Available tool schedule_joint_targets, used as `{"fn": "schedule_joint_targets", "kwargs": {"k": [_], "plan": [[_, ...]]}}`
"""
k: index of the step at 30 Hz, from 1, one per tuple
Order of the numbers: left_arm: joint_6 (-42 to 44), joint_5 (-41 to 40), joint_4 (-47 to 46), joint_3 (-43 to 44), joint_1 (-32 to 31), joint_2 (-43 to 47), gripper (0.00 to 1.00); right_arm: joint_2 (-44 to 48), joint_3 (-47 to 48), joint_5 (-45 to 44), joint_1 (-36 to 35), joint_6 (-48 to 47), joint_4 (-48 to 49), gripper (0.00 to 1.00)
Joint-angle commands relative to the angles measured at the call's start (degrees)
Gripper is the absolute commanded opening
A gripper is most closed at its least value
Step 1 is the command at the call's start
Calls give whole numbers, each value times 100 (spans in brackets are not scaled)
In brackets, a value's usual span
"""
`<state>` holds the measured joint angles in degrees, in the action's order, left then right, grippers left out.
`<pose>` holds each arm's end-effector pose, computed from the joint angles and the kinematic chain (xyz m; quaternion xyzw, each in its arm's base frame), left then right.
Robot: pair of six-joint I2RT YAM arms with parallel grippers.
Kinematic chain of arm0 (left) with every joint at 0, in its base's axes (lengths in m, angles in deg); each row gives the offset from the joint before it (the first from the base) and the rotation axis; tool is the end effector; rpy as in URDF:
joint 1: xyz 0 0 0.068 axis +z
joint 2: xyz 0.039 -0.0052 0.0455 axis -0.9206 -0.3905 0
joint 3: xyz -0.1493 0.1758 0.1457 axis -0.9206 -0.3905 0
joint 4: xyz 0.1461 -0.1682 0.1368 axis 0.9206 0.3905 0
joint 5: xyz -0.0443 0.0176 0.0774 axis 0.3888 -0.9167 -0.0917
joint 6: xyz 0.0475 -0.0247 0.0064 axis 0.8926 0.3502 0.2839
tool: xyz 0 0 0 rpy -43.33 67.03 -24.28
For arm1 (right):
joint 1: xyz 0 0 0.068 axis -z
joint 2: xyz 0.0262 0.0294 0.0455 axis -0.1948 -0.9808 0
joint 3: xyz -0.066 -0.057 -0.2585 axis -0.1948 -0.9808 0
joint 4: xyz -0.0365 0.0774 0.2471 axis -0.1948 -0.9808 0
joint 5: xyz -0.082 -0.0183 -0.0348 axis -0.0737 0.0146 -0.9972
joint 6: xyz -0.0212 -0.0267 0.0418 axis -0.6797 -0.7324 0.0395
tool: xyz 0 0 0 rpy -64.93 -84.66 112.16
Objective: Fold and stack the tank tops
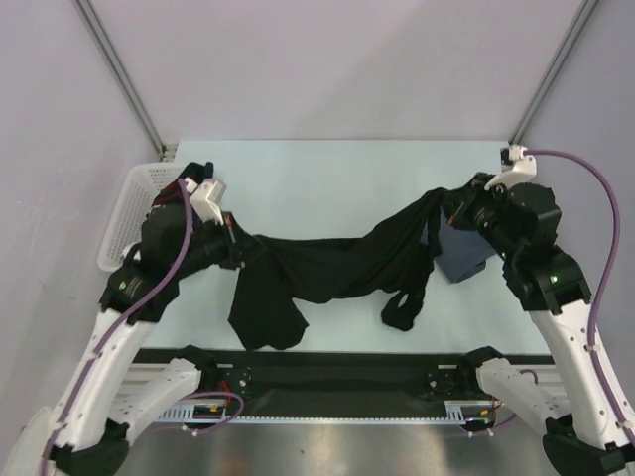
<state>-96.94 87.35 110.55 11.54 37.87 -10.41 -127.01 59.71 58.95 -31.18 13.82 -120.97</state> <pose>0.1160 -0.0745 0.3922 0.0690 0.8354 -0.3482 0.4197 0.1514 0.0554 0.4303 0.0127 0.7802 0.2297 0.5817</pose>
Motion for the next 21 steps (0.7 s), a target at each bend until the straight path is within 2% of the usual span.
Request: {"fn": "schedule_joint_targets", "kwargs": {"k": [1, 2, 4, 8, 9, 10, 11, 12, 13, 15, 21], "plan": [[307, 1401, -375, -336, 1309, -1092, 0, -819, 216, -399, 332, -18, -473, 0], [307, 1552, -699, -443, 1480, -1312, 0, -1014, 190, -329, 403, 26, -508, 0], [315, 1029, -1069, -662, 1570, -2006, 0, -1374, -117, -117, 483, 52, -221, 0], [228, 1131, -1748, -849, 1561, -3359, 10, -1902, -706, 58, 544, 114, 421, 0], [228, 966, -1748, -770, 1526, -3788, 22, -2043, -759, 59, 570, 123, 510, 0], [228, 773, -1722, -647, 1395, -3906, 29, -2166, -795, 67, 614, 123, 589, 0], [219, 475, -1635, -585, 1307, -3959, 34, -2402, -795, 85, 632, 123, 712, 0], [219, 11, -1599, -532, 1211, -3899, 51, -2517, -786, 128, 641, 123, 757, 0], [201, -185, -1573, -497, 1036, -3829, 59, -2588, -769, 129, 650, 123, 774, 0], [193, -493, -1555, -497, 894, -3505, 69, -2729, -804, 129, 658, 123, 888, 0], [123, -1092, -1134, -698, -19, -2766, 72, -2624, -1076, 181, 685, 88, 1135, 0]]}}
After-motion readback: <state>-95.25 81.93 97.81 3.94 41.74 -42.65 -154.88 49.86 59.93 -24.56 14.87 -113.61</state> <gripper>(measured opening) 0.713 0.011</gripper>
